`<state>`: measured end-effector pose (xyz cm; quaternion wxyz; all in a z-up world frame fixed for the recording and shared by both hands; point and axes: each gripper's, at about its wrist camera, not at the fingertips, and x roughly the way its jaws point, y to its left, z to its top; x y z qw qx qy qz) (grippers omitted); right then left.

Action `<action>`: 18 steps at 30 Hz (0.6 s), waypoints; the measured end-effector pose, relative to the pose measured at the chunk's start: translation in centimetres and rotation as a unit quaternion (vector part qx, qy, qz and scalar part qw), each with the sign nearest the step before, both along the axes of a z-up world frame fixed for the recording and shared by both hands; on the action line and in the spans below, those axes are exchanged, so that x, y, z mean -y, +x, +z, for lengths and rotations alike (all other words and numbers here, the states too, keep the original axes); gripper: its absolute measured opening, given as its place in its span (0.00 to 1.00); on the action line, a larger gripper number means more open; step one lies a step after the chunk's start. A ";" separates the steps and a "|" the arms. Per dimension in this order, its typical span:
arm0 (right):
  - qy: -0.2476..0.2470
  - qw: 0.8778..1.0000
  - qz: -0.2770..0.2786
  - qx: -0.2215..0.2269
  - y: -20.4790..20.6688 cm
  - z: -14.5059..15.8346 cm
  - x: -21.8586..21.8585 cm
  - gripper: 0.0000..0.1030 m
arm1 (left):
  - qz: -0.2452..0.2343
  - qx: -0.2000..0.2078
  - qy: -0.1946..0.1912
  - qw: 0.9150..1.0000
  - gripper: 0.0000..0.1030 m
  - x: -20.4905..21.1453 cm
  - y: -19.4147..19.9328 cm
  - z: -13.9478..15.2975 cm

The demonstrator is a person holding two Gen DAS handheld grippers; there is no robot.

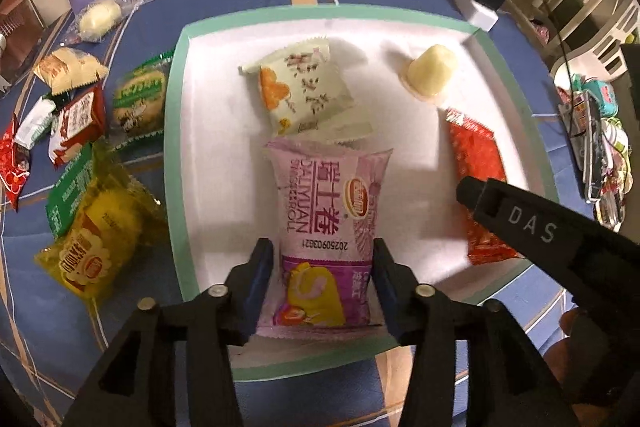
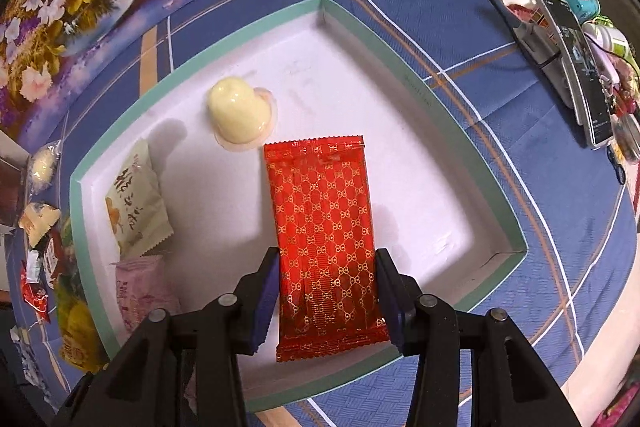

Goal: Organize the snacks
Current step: 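Open both tools to drop the red wrapper and pink pack in the tray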

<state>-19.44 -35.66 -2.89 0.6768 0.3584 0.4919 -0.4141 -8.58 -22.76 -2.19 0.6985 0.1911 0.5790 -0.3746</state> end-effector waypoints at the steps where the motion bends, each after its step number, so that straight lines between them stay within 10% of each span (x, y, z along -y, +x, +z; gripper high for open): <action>1: -0.001 1.000 0.000 0.003 -0.1 0.1 0.0 0.51 | 0.000 0.002 -0.005 1.000 0.54 0.0 0.1 0.3; 18: -0.029 0.998 0.025 0.054 0.5 3.4 -1.7 0.70 | 0.107 0.031 -0.040 0.993 0.71 -5.1 5.0 3.9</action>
